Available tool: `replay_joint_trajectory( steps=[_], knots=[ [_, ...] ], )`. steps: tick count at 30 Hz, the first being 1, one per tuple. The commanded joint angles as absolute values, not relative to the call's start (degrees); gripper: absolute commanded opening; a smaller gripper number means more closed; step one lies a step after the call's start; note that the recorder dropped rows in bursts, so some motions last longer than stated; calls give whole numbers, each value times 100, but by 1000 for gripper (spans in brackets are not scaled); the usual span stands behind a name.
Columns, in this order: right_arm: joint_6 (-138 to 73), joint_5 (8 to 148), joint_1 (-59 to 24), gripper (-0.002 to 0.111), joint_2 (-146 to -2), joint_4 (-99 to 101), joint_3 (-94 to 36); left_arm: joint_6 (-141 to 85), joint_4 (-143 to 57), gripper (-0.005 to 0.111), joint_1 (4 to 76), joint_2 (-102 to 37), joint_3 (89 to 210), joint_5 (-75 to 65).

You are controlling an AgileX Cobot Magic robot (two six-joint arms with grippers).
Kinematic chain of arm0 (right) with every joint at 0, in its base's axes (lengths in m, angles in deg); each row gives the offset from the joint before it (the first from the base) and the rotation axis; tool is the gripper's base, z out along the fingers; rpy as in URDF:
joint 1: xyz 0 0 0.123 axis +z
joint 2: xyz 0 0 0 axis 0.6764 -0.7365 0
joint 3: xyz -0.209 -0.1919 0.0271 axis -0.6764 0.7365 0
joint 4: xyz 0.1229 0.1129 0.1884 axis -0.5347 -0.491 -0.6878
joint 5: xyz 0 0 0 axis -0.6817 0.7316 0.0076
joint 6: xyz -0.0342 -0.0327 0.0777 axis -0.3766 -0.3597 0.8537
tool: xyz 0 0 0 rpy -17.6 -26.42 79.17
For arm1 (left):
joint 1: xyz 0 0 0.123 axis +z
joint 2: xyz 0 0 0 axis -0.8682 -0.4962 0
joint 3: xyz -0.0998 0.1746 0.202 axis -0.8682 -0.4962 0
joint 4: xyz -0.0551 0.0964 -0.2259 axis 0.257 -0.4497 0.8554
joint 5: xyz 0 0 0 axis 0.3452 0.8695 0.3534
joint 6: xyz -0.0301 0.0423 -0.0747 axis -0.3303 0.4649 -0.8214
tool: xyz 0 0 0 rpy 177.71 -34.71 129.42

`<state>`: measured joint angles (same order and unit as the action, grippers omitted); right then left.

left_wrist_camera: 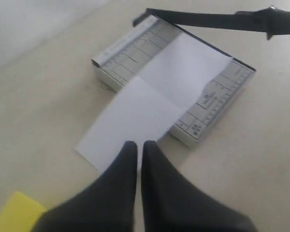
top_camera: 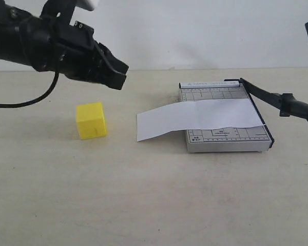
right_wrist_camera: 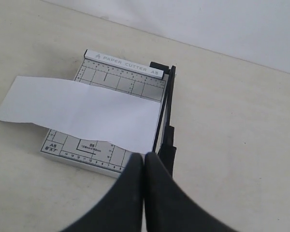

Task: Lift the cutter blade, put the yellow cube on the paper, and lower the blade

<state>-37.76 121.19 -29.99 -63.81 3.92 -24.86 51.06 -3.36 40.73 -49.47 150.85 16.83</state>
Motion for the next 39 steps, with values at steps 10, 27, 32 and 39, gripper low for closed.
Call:
replay_joint_trajectory(
  steps=[10,27,32,39],
  knots=[
    [-3701,11970,-2999,0,-6344,394,-2518,1995,-4237,4,2678,-6758,16372,1216],
    [-3676,12053,-2999,0,-6344,591,-2518,1857,-4602,4,2507,-8193,17982,1507],
    [-3676,12039,-2999,0,-6354,591,-2518,1857,-4602,4,2507,-8608,17982,1808],
    [-3676,11955,-2999,0,-6354,591,-2518,1795,-4591,4,2507,-8799,17982,1258]
  ],
)
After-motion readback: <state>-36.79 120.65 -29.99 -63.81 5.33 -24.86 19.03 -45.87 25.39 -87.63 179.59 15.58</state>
